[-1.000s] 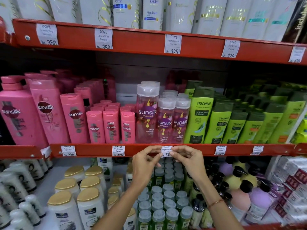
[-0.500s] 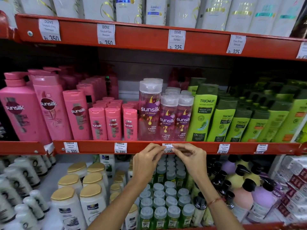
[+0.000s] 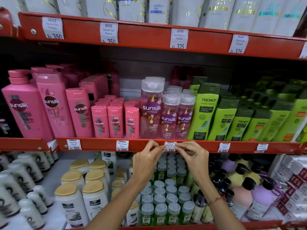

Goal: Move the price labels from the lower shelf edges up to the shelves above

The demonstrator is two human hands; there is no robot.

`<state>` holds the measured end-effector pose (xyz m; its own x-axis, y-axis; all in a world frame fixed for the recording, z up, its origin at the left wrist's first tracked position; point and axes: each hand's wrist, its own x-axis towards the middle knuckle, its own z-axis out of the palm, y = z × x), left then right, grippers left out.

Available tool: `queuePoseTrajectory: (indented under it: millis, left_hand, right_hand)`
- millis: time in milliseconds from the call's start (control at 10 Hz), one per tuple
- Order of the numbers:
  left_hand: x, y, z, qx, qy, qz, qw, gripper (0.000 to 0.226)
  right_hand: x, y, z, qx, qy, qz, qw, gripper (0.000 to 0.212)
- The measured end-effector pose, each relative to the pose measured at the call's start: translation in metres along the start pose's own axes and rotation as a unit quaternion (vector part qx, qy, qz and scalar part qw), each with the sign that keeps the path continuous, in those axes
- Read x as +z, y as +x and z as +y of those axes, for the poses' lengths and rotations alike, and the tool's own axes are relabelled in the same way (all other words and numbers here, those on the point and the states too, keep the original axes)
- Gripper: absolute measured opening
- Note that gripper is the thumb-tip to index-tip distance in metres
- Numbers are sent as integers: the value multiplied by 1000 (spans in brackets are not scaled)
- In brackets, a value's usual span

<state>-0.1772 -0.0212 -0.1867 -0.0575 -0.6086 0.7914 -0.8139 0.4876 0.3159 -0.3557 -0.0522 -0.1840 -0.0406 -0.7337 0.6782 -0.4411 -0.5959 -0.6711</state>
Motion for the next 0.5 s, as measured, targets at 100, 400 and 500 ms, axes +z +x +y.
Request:
queuePoseTrajectory:
  millis: [100,400,500]
  left_hand:
    - [-3,-3,4,-9,3,-3,1000,17]
    - [-27,-7,19,-21,30,6,999,15]
    - [-37,-10,26,-8,25,8,1000,15]
  right_hand:
    - [-2,-3,-1,12,11,1,1000,13]
    - [-14,-10,-16,29,-6,11,999,11]
    - [-17,-12,-31,24,-10,20,999,16]
